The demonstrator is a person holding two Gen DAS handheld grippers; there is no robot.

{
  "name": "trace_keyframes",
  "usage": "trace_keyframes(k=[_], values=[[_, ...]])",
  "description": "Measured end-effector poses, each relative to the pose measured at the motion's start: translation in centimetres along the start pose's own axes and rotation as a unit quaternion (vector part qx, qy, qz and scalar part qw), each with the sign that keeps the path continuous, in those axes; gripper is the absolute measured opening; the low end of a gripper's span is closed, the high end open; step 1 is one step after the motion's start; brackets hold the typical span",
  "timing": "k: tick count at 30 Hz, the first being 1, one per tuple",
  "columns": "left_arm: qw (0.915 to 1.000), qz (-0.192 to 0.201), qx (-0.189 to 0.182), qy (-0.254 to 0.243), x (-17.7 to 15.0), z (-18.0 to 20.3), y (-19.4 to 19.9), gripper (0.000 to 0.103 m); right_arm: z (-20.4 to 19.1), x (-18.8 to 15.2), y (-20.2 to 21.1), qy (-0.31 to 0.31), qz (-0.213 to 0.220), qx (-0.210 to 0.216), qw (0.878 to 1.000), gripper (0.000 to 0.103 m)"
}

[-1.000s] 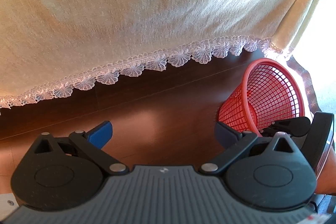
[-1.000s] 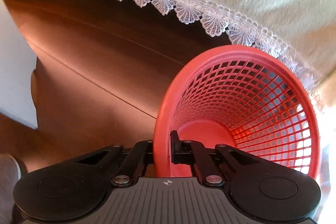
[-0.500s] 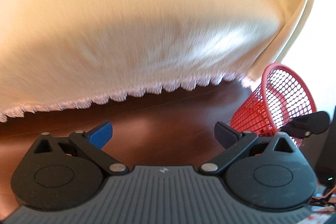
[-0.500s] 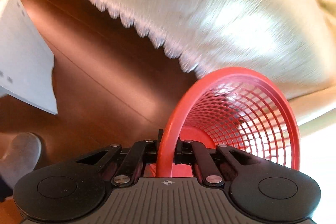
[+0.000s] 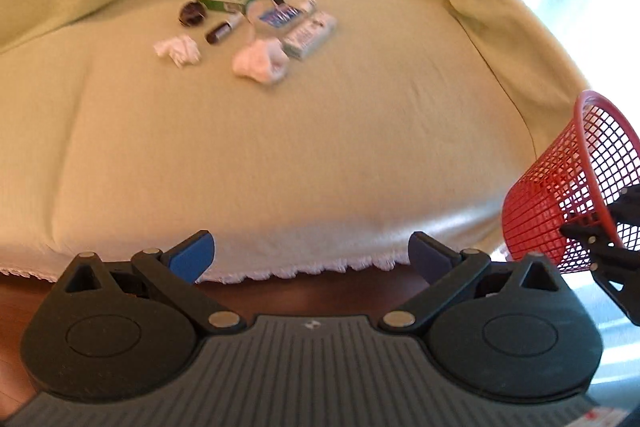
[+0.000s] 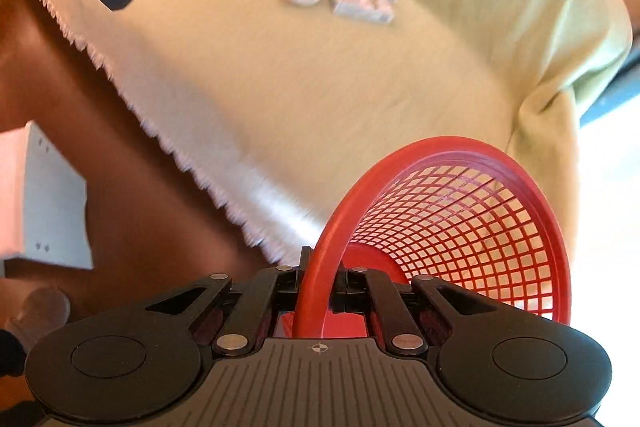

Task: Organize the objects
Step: 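Lift the red basket with the right gripper onto the sofa cushion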

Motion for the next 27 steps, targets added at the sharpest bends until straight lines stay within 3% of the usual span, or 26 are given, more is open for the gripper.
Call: trace_keyframes(k=[6, 9, 15, 21, 27], values=[[0.9987, 0.011, 0.031, 0.038, 6.6, -1.0, -0.2, 0.101, 6.6, 3.6, -1.9, 0.019, 0.018, 0.008, 1.0, 0.002], [0.9977, 0.024, 0.036, 0.053, 9.8, -0.8, -0.4, 0.101, 9.5, 4.9, -3.5, 0.041, 0.006, 0.009, 0.999, 0.002], [0.9979, 0.04, 0.036, 0.037, 14.4, 0.1, -2.1, 0.101, 13.7, 6.0, -6.3, 0.08, -0.041, -0.007, 0.996, 0.002], [0.999, 0.043, 0.01, -0.003, 18.0, 0.8, -6.0, 0.101, 15.2, 6.5, -10.2, 0.093, -0.077, -0.031, 0.992, 0.002], [0.9954, 0.041, -0.051, -0.07, 20.5, 0.9, -10.9, 0.101, 14.0, 7.2, -13.8, 0.103, -0.094, -0.078, 0.987, 0.002]])
Point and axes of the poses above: each gripper's, at about its wrist camera, not at the fingertips, and y roughly against the way its jaws point, z to its right, x to its top, the point moved 1 cm from there along -y, roughly the way its jaws point, and after that the axes turned 4 degrees about x, right-handed, at the moved point
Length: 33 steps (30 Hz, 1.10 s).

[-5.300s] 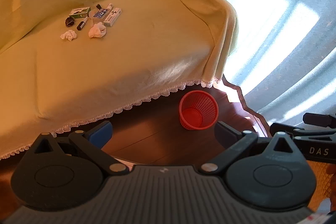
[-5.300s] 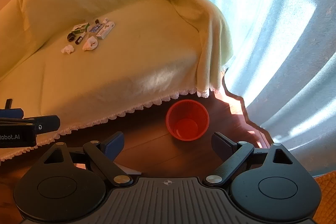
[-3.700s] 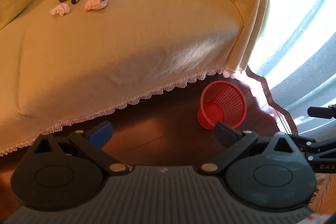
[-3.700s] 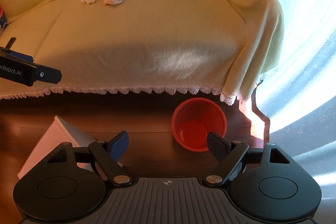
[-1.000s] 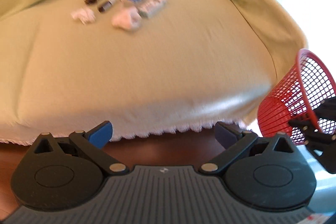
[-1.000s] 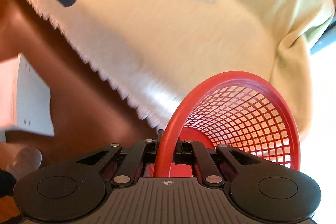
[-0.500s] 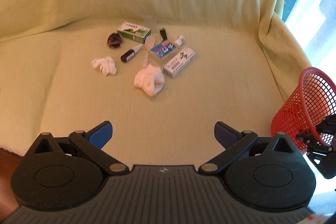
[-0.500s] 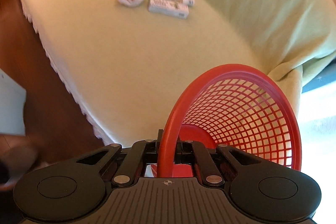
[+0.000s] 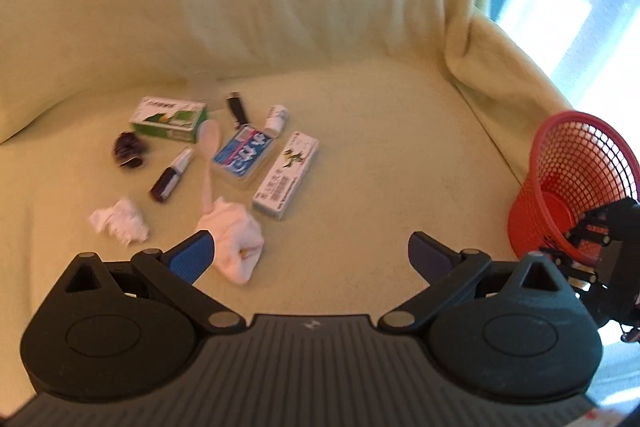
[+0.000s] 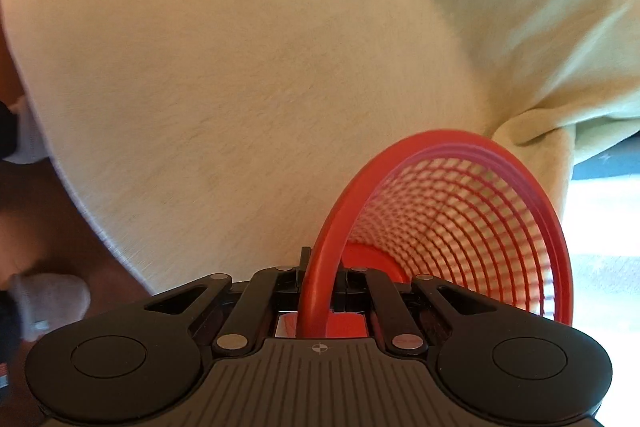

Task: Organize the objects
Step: 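Lift the red basket with the right gripper onto the sofa cushion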

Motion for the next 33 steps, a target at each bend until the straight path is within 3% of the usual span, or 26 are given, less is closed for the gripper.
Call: trace_keyframes(k=[5, 10, 17, 27, 33], values=[[0.998, 0.005, -0.045, -0.044, 0.6, -0.7, -3.3, 0.101, -1.0, 2.0, -1.8, 0.007, 0.009, -0.051, 0.999, 0.002], [0.9953, 0.042, -0.071, -0.05, 0.5, -0.9, -5.0, 0.101, -1.5, 3.0, -4.0, 0.047, 0.025, -0.104, 0.993, 0.004], [0.9877, 0.11, -0.093, -0.06, -0.2, -0.9, -6.9, 0.101, -3.6, 2.7, -7.4, 0.064, 0.078, -0.219, 0.97, 0.005], [0.977, 0.167, -0.098, -0.089, -2.4, -1.9, -9.9, 0.101, -6.2, 2.6, -11.7, 0.079, 0.109, -0.296, 0.946, 0.003], [0.9768, 0.17, -0.108, -0.072, -3.5, -3.7, -9.9, 0.101, -6.1, 4.2, -12.5, 0.022, 0.09, -0.303, 0.948, 0.001]])
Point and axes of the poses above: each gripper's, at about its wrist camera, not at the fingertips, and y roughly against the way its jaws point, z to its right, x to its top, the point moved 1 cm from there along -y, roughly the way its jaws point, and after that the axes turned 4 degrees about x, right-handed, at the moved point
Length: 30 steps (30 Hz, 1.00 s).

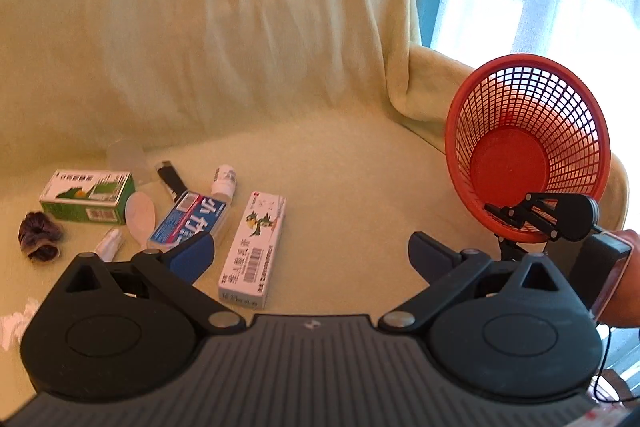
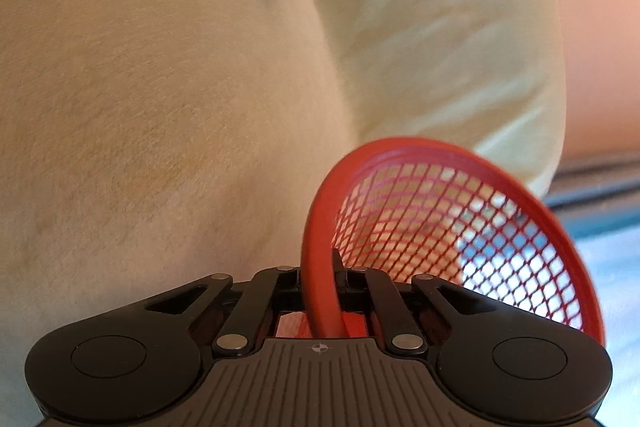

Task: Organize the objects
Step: 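Hold the basket with the right gripper while the left gripper grasps the pink towel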

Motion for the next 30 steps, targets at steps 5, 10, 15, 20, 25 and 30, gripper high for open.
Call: trace_keyframes(k=[5, 10, 15, 20, 25, 30], values=[[0.9997, 0.02, 0.008, -0.007, -0.5, -2.1, 2.3, 0.101, -0.2, 2.7, -1.1, -0.019, -0.03, -0.015, 0.999, 0.001], [0.9988, 0.034, 0.033, -0.017, -0.8, -5.3, 4.7, 0.101, 0.2, 5.5, -2.2, -0.034, -0.059, -0.033, 0.997, 0.001], [0.9986, 0.043, 0.031, -0.002, -1.6, -8.4, 6.8, 0.101, 1.1, 7.3, -2.8, -0.047, -0.076, -0.055, 0.995, 0.001], [0.9979, 0.034, 0.052, 0.017, -2.4, -10.1, 7.1, 0.101, 0.3, 7.8, -2.2, -0.015, -0.046, -0.072, 0.996, 0.001], [0.9972, 0.026, 0.063, 0.03, -2.8, -10.4, 6.9, 0.101, 0.4, 7.9, -3.7, 0.007, -0.013, -0.079, 0.997, 0.001], [0.997, 0.017, 0.07, 0.03, -2.7, -10.2, 5.9, 0.101, -0.4, 7.9, -5.1, -0.012, 0.015, -0.076, 0.997, 0.001]])
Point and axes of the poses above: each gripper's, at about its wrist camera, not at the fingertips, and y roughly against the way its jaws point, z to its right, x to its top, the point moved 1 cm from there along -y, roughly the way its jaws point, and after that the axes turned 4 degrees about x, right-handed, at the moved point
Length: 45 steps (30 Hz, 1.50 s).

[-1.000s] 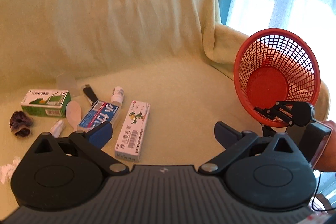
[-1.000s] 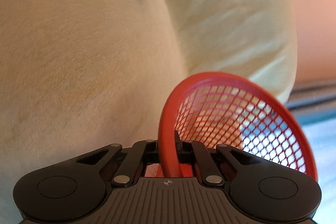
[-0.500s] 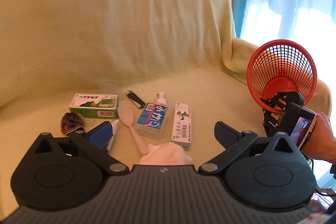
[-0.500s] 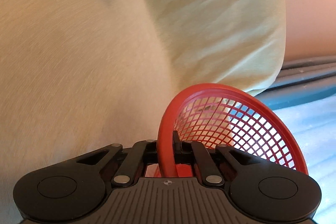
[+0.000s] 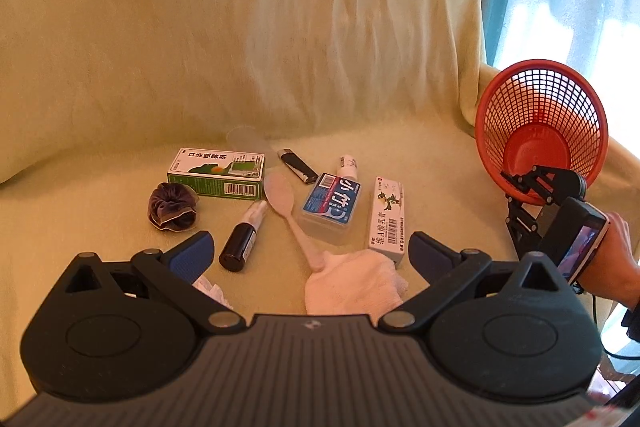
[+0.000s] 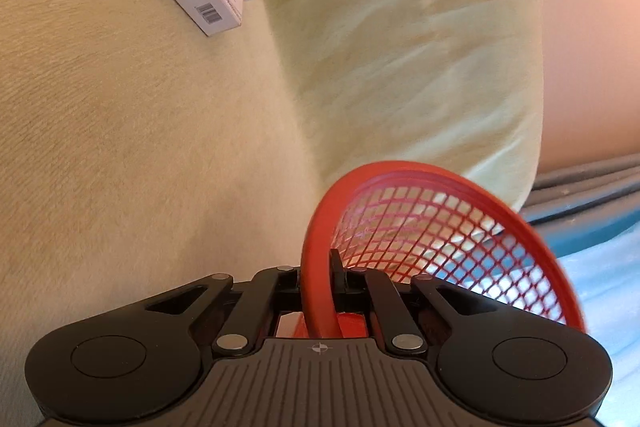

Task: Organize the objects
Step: 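Hold the basket with the right gripper while the left gripper grasps the pink towel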

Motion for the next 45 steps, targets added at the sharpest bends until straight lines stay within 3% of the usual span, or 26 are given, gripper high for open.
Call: trace_keyframes(k=[6, 12, 19, 27, 38, 45], values=[[0.9998, -0.001, -0.002, 0.022, 0.0, 0.8, -1.5, 0.101, -0.2, 1.1, -0.9, -0.035, 0.009, 0.023, 0.999, 0.001], [0.9993, -0.006, -0.01, 0.036, -0.5, 1.9, -3.2, 0.101, 1.5, 1.7, -2.3, -0.122, 0.01, 0.007, 0.992, 0.001], [0.9994, -0.012, -0.019, 0.027, -1.1, 3.1, -4.2, 0.101, 4.1, 0.5, -2.1, -0.236, 0.018, -0.034, 0.971, 0.001], [0.9997, -0.018, -0.016, 0.01, -1.4, 3.6, -4.6, 0.101, 5.5, 0.4, -2.2, -0.283, 0.025, -0.02, 0.959, 0.002], [0.9986, -0.05, -0.01, -0.012, -3.1, 4.5, -4.8, 0.1, 5.0, 0.1, -2.1, -0.293, 0.032, -0.012, 0.956, 0.004], [0.9951, -0.069, -0.008, -0.07, -3.8, 6.4, -5.2, 0.084, 4.9, -0.2, -2.2, -0.292, 0.032, -0.011, 0.956, 0.004]])
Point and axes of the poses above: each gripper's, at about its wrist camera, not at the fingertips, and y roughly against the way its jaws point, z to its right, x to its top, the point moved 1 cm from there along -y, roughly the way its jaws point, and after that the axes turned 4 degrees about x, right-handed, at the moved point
